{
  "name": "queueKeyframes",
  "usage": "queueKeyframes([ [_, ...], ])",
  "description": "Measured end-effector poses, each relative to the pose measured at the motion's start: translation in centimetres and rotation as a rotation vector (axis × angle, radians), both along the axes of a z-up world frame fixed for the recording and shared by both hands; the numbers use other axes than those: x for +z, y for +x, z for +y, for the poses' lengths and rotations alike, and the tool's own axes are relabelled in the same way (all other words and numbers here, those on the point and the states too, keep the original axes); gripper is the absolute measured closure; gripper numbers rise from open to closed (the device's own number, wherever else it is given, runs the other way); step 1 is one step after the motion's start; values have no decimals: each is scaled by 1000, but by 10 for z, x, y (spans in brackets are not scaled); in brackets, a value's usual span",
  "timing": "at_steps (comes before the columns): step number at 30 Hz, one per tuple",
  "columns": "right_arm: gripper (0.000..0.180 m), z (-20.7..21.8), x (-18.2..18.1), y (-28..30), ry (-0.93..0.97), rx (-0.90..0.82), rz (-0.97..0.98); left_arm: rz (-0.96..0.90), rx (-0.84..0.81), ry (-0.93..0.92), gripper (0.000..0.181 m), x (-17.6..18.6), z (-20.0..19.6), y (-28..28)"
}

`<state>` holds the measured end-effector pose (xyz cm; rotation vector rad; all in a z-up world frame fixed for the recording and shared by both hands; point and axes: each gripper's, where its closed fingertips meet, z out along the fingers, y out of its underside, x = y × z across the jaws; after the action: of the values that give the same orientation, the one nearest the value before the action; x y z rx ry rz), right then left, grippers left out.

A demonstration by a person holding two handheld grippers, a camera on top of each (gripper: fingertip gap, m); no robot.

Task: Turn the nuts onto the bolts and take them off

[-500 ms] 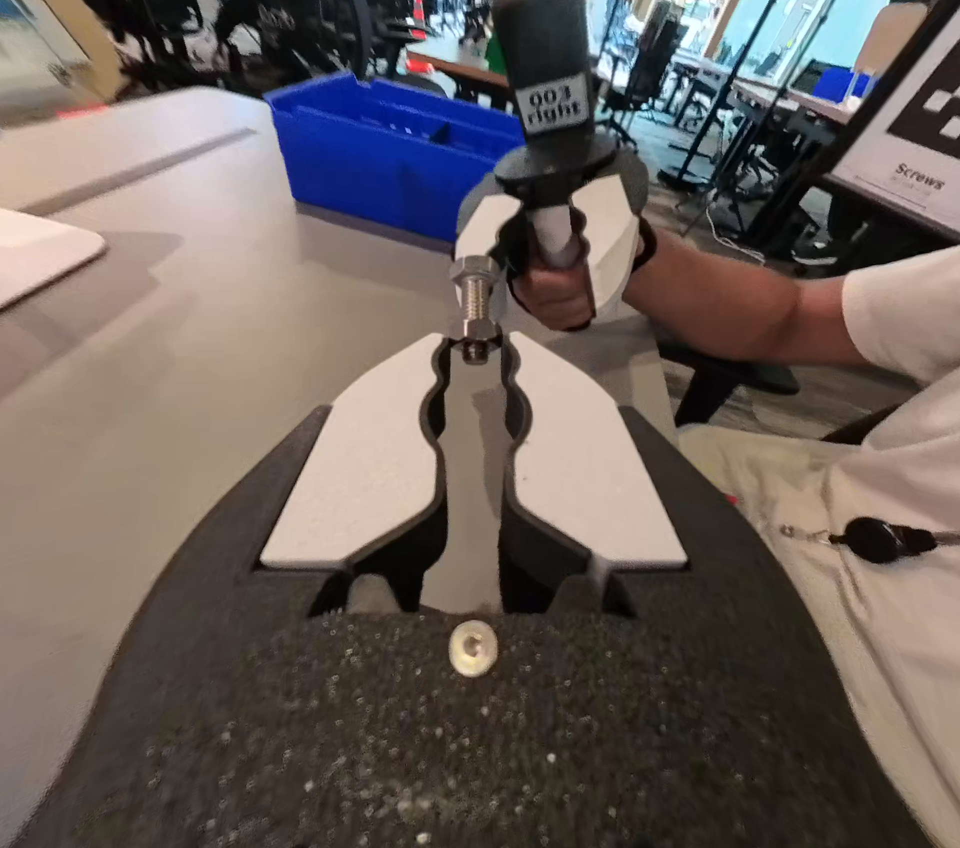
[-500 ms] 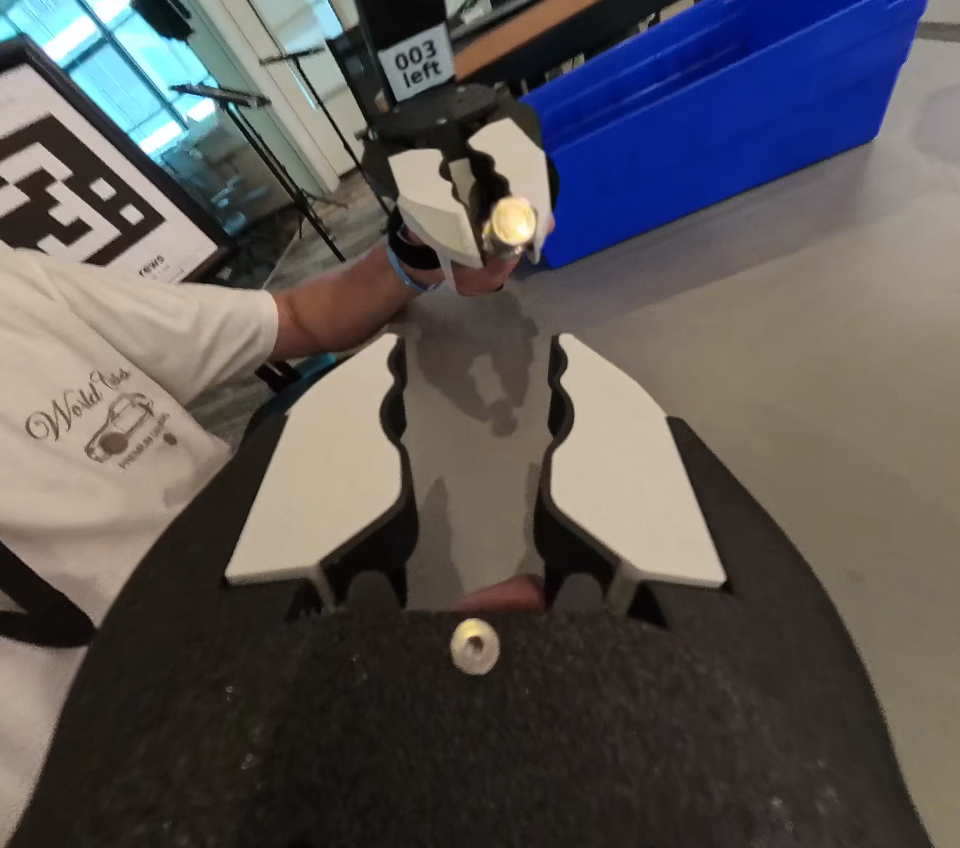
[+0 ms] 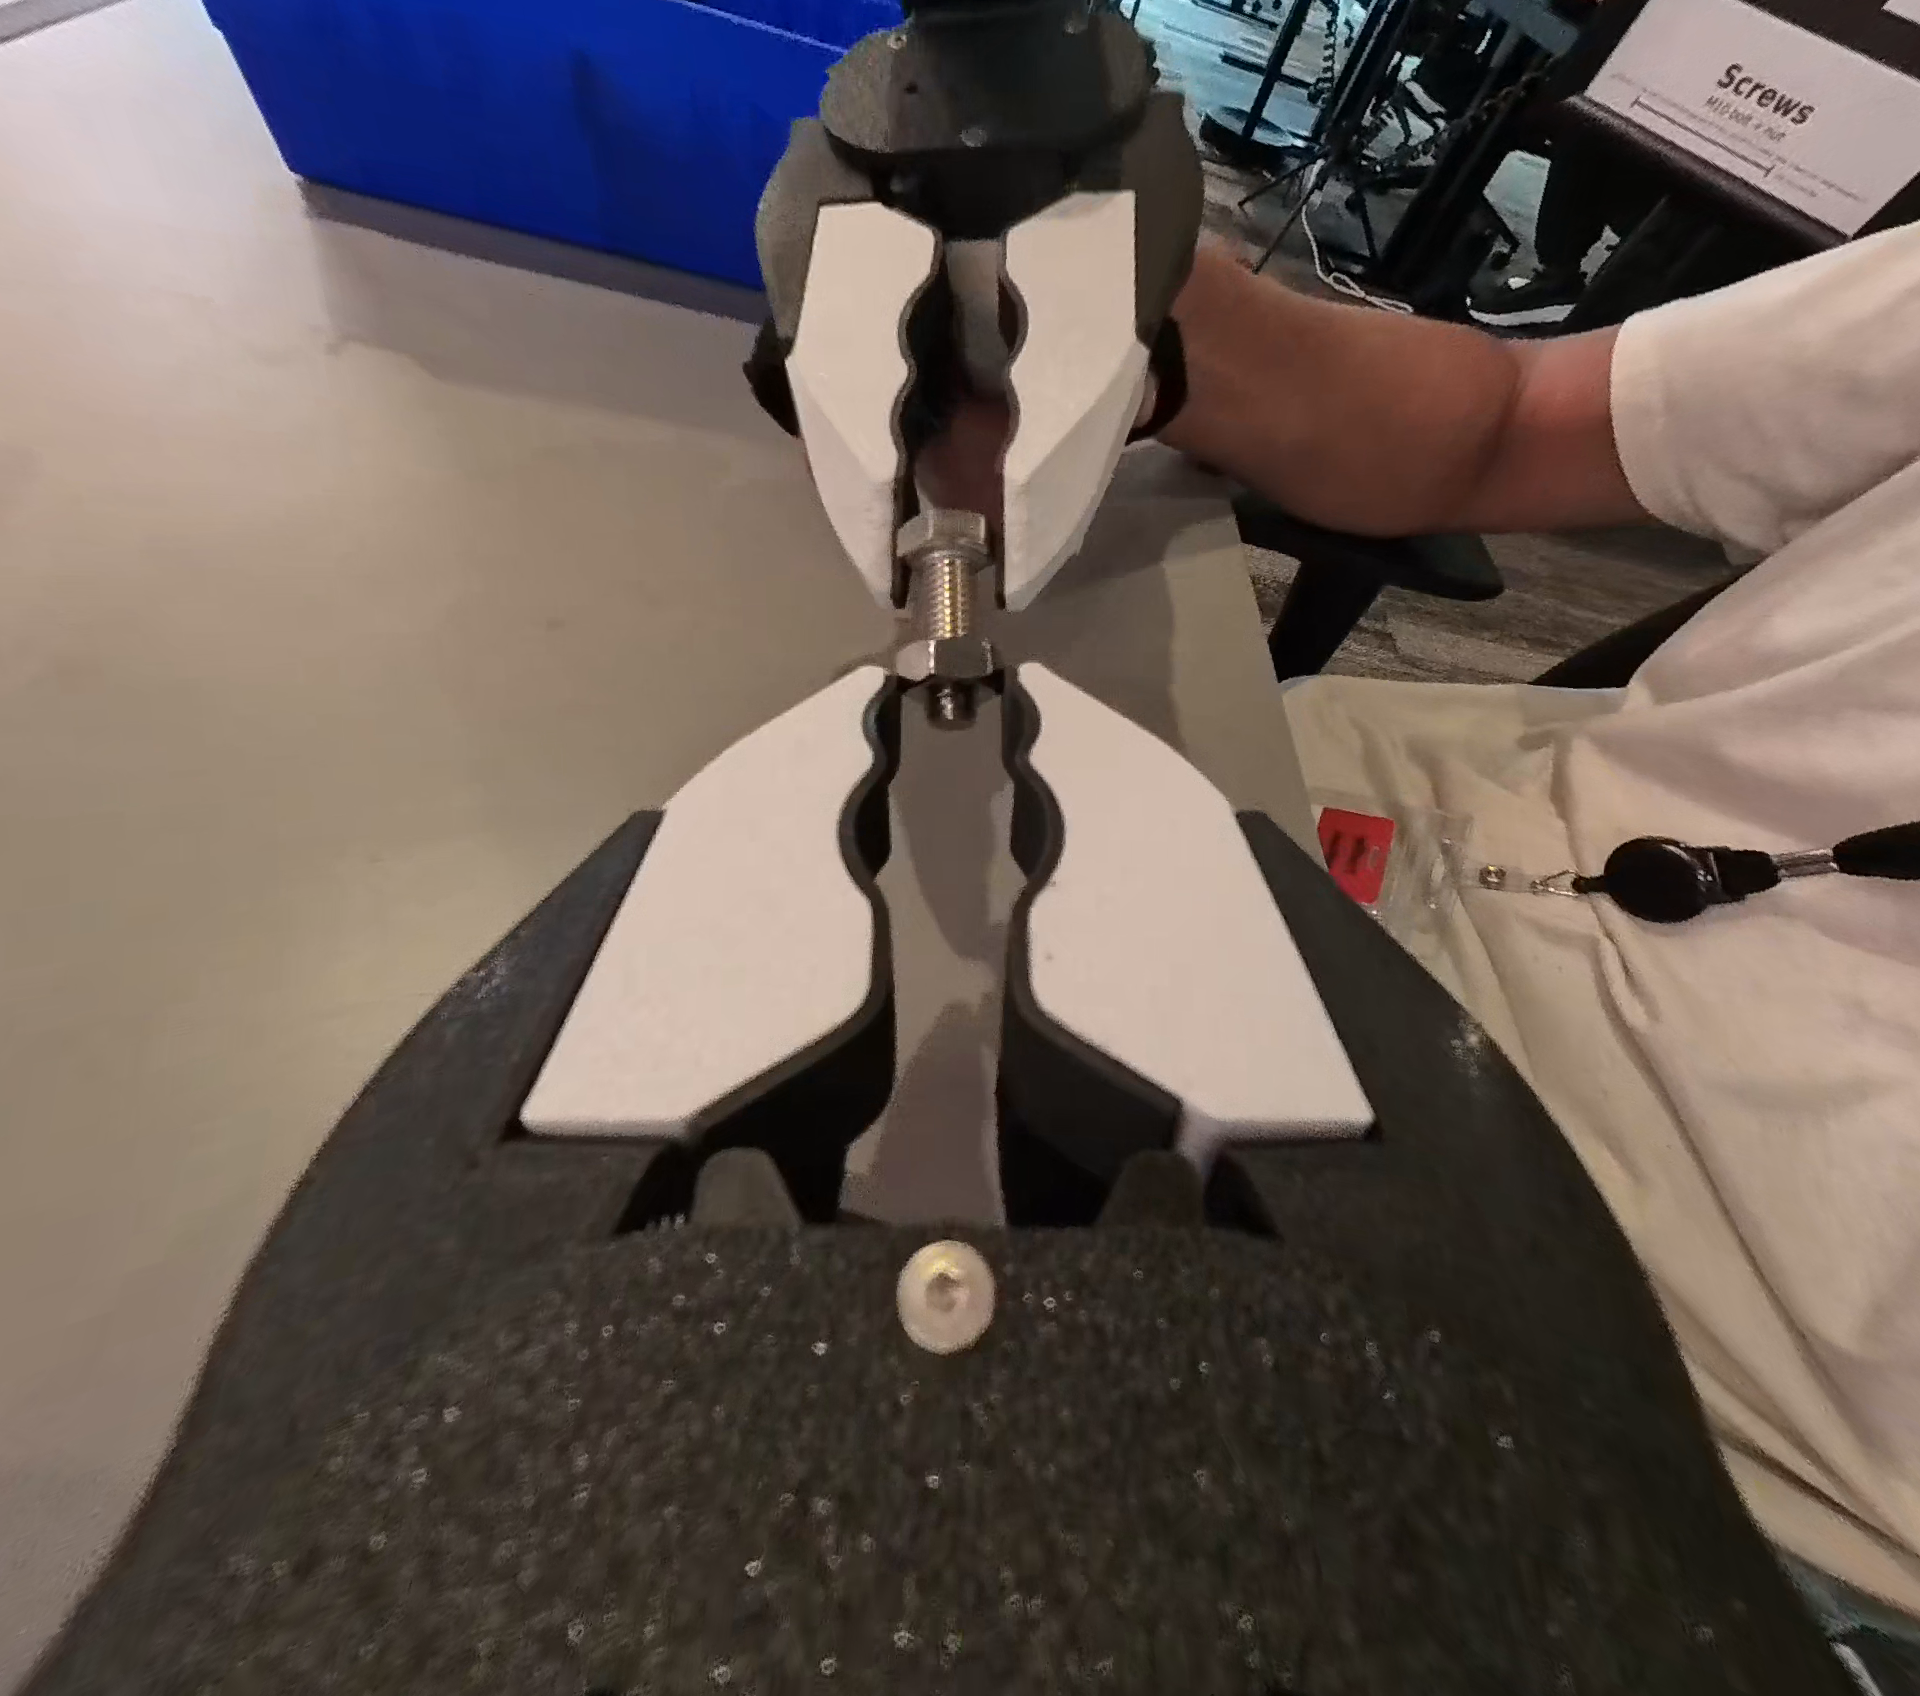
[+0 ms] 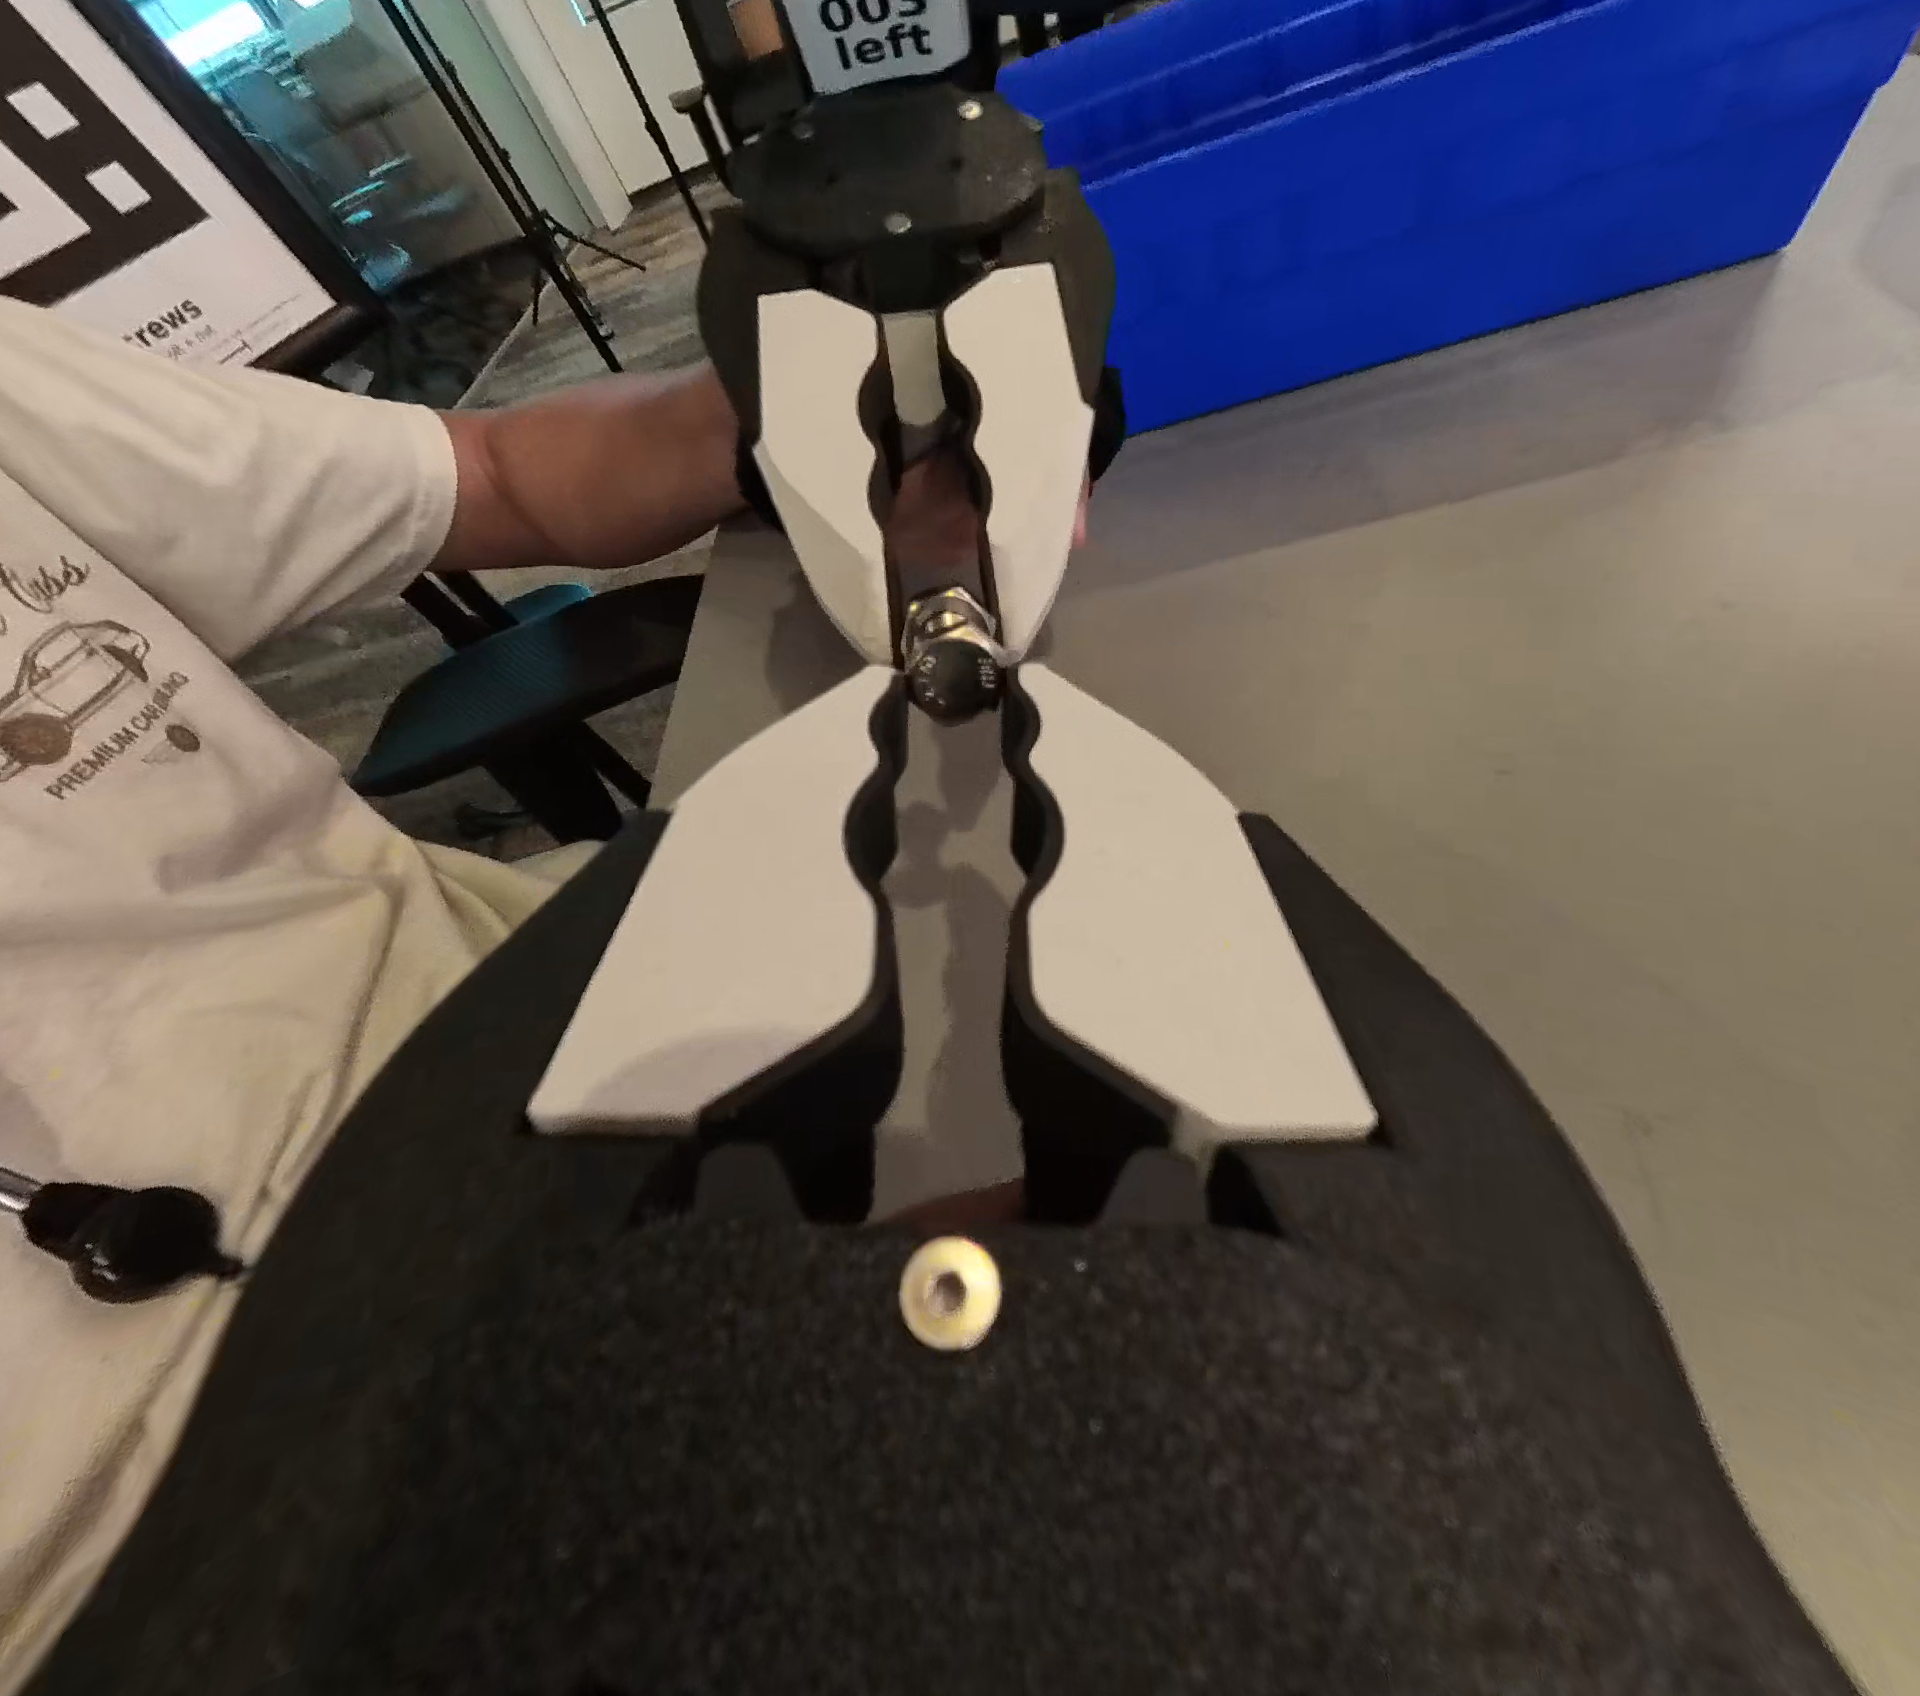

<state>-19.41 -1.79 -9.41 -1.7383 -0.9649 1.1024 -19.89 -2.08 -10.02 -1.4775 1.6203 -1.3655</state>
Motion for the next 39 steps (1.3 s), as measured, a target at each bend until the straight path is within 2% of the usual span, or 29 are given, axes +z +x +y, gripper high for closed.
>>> queueKeyframes([
  [5, 163, -4, 2, -1, 66, 17, 31, -21, -27, -46, 162, 5, -4, -2],
  [16, 163, -3, 20, 1, 243, -73, 78, -128, -70, -326, 162, 28, -4, 0],
  [18, 163, -1, 22, 3, 218, -82, 106, -147, -43, -312, 161, 30, -1, 1],
  [21, 163, 2, 28, 9, 191, -96, 161, -165, -27, -272, 137, 33, 1, 0],
  [23, 163, 2, 35, 12, 181, -97, 208, -150, -26, -263, 130, 31, 0, 1],
  [31, 163, 1, 36, 10, 159, -86, 228, -163, -93, -291, 129, 36, -14, 5],
  [37, 163, 1, 31, 7, 154, -81, 202, -255, -89, -316, 129, 56, -9, -2],
  [39, 163, 2, 29, 6, 153, -87, 188, -291, -90, -327, 134, 63, -7, -6],
])
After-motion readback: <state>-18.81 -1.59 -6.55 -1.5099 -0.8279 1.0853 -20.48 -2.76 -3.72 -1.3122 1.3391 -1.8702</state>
